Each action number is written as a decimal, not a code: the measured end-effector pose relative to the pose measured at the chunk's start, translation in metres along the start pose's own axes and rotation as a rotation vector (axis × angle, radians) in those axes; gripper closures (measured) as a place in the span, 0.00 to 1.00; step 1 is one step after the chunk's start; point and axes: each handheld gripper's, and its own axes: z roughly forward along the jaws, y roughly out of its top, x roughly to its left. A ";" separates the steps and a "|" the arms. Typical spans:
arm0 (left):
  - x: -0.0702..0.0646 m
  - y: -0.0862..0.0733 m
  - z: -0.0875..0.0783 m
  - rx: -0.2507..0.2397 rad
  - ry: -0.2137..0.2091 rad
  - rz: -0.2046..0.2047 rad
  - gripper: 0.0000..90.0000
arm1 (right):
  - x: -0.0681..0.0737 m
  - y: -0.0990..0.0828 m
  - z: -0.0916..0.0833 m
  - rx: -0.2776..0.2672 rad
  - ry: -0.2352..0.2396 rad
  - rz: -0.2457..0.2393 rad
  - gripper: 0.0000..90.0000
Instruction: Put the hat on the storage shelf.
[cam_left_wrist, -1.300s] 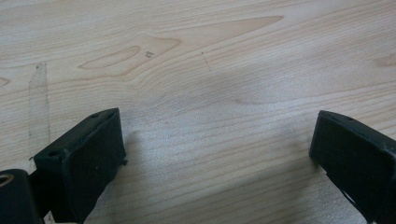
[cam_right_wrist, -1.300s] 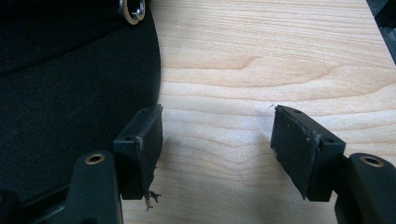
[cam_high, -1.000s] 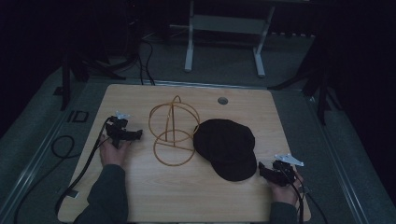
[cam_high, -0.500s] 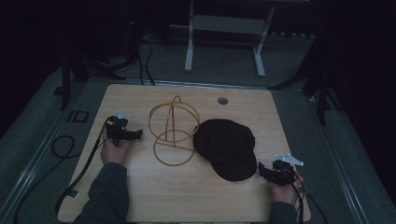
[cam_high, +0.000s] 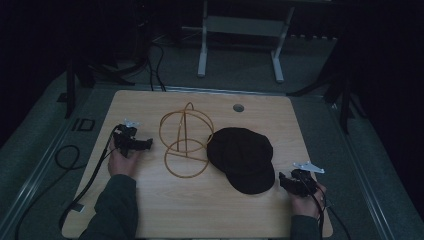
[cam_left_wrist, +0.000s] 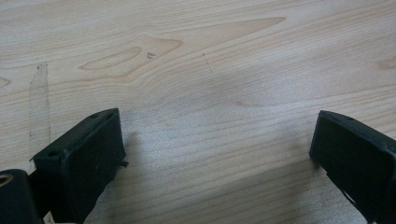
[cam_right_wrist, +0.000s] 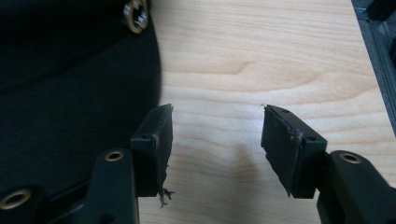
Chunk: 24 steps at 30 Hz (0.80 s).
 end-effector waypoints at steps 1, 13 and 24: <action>0.000 0.000 0.000 0.000 0.000 0.000 0.03 | 0.000 0.000 0.000 0.000 0.000 0.000 0.49; 0.000 0.000 0.000 0.000 0.000 0.000 0.03 | 0.012 0.014 -0.005 0.011 0.027 -0.027 0.50; 0.000 0.000 0.000 -0.001 0.000 0.000 0.03 | 0.021 0.027 -0.006 0.038 0.036 -0.073 0.55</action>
